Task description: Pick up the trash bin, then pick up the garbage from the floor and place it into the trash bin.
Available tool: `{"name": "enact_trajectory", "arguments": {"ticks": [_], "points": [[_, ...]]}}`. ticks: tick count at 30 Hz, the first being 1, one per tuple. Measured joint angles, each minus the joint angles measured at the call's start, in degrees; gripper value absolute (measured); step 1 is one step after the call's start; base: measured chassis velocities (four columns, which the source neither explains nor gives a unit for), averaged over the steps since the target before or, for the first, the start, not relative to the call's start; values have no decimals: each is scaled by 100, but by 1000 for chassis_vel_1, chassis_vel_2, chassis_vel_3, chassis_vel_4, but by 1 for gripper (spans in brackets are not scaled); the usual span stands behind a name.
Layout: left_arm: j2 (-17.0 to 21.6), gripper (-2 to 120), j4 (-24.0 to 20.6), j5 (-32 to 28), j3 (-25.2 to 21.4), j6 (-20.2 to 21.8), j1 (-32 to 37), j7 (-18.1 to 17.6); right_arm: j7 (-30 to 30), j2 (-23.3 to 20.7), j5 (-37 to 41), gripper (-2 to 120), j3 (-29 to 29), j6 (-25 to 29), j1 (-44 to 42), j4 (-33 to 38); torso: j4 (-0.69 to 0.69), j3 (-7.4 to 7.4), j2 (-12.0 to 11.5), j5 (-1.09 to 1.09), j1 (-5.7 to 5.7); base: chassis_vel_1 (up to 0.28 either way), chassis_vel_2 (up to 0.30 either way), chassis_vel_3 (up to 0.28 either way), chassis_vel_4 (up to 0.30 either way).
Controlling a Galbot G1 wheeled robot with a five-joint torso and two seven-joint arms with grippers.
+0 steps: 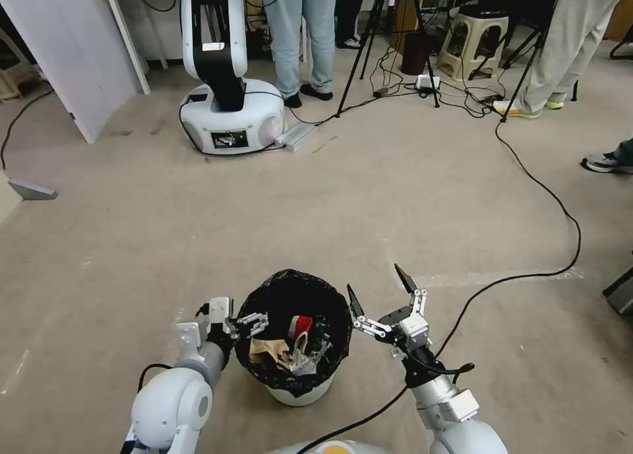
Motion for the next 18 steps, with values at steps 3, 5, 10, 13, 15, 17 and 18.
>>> {"name": "enact_trajectory", "arguments": {"ticks": [3, 5, 10, 13, 15, 17, 18], "points": [[3, 100, -93, 39, -20, -11, 38, -36, -4, 3, -1, 100, -1, 5, -2, -6, 0, 0, 0, 0, 0, 0, 0, 0, 0], [3, 100, -123, 71, -22, -17, 53, -60, -5, 5, -2, 100, -2, 7, -2, -7, 0, 0, 0, 0, 0, 0, 0, 0, 0], [-25, 100, -261, 380, -15, -142, 166, -225, -12, 19, -3, 100, -17, 10, 10, -10, 1, 0, 0, 0, 0, 0, 0, 0, 0], [-65, 100, -368, 547, 1, -251, 256, -312, -22, 24, -4, 100, -28, 10, 21, -14, 1, 0, 0, 0, 0, 0, 0, 0, 0], [-117, 100, -510, 761, 29, -577, 386, -437, -27, 31, -5, 100, -34, 20, 28, -32, 1, 0, 0, 0, 0, 0, 0, 0, 0], [-140, 100, -582, 866, 49, -928, 455, -531, -29, 36, -5, 100, -29, 36, 19, -34, 1, 0, 0, 0, 0, 0, 0, 0, 0], [-152, 100, -608, 1047, 81, -1491, 549, -544, -24, 46, -5, 100, 2, 49, 0, -30, 0, 0, 0, 0, 0, 0, 0, 0, 0]]}}
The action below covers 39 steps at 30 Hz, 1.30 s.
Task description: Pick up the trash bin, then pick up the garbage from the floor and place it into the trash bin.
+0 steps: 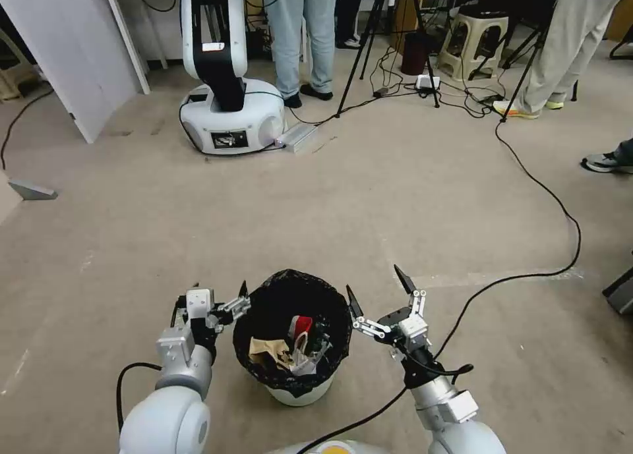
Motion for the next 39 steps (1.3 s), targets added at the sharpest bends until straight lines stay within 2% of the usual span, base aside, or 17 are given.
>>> {"name": "enact_trajectory", "arguments": {"ticks": [2, 3, 5, 6, 7, 9, 10, 12, 18, 39], "points": [[-45, 100, 24, 373, 95, -1086, 281, 23, 236, 60, -19, 100, 80, -30, -39, 81, 1, 0, 0, 0, 0, 0, 0, 0, 0], [-45, 100, 24, 373, 95, -1086, 281, 23, 236, 60, -19, 100, 80, -30, -39, 81, 1, 0, 0, 0, 0, 0, 0, 0, 0], [-116, 100, 202, 917, 156, -2513, 650, 142, 530, 146, -47, 100, 136, -127, -130, 227, 1, 0, 0, 0, 0, 0, 0, 0, 0], [-121, 100, 246, 1017, 170, -2775, 740, 153, 573, 171, -62, 100, 147, -136, -161, 260, 0, 0, 0, 0, 0, 0, 0, 0, 0], [-121, 100, 246, 1017, 170, -2775, 740, 153, 573, 171, -62, 100, 147, -136, -161, 260, 0, 0, 0, 0, 0, 0, 0, 0, 0], [-114, 100, 366, 1158, 220, -3257, 1017, 222, 667, 235, -124, 100, 153, -138, -244, 302, 0, 0, 0, 0, 0, 0, 0, 0, 0], [-114, 100, 366, 1158, 220, -3257, 1017, 222, 667, 235, -124, 100, 153, -138, -244, 302, 0, 0, 0, 0, 0, 0, 0, 0, 0], [-127, 100, 548, 1373, 219, -3574, 1112, 125, 728, 289, -174, 100, 159, -125, -300, 306, 0, 0, 0, -1, 0, 0, 0, 0, 0], [-154, 100, 641, 1476, 238, -3671, 1176, -117, 911, 347, -290, 100, 142, -136, -332, 306, 0, 0, 0, -1, 0, 0, 0, 0, 0], [-152, 100, 642, 1460, 241, -3609, 1162, -130, 932, 348, -308, 100, 134, -151, -329, 305, 0, 0, 0, 0, 0, 0, 0, 0, 0]]}}
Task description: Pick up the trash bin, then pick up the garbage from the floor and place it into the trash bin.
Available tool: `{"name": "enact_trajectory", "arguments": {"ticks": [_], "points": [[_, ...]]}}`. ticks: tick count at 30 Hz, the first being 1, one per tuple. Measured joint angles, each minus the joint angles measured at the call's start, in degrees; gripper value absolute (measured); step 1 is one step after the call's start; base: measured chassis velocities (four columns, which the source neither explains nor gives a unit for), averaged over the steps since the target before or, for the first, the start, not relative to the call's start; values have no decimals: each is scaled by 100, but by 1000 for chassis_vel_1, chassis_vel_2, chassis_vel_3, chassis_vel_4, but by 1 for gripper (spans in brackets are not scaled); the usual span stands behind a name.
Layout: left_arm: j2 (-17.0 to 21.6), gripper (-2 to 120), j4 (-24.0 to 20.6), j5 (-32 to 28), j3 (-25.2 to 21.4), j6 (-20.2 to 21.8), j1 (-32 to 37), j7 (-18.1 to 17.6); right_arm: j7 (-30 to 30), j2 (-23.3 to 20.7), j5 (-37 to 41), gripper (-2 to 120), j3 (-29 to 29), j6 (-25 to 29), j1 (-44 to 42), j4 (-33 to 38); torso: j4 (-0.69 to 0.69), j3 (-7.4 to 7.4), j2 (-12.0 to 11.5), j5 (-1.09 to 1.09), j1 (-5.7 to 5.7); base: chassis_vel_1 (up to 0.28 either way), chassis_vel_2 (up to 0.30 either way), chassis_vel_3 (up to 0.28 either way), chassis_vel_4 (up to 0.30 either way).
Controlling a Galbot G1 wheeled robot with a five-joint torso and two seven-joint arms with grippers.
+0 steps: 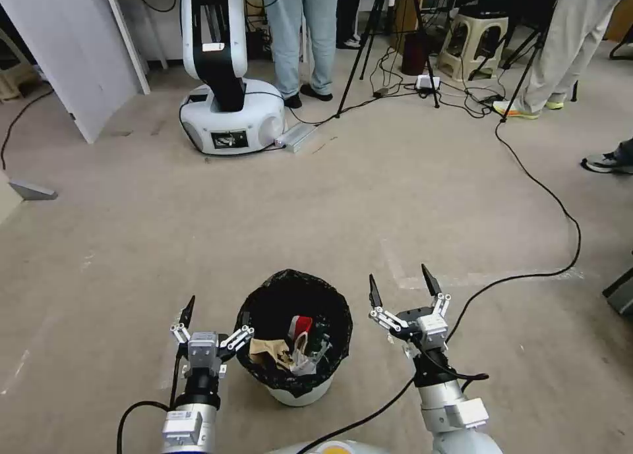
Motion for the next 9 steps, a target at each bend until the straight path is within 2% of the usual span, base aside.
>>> {"name": "enact_trajectory", "arguments": {"ticks": [9], "points": [[0, 100, 0, -6, -1, 9, -2, 0, -3, -2, 1, 100, 0, -1, 1, -3, 0, 0, 0, 0, 0, 0, 0, 0, 0]]}}
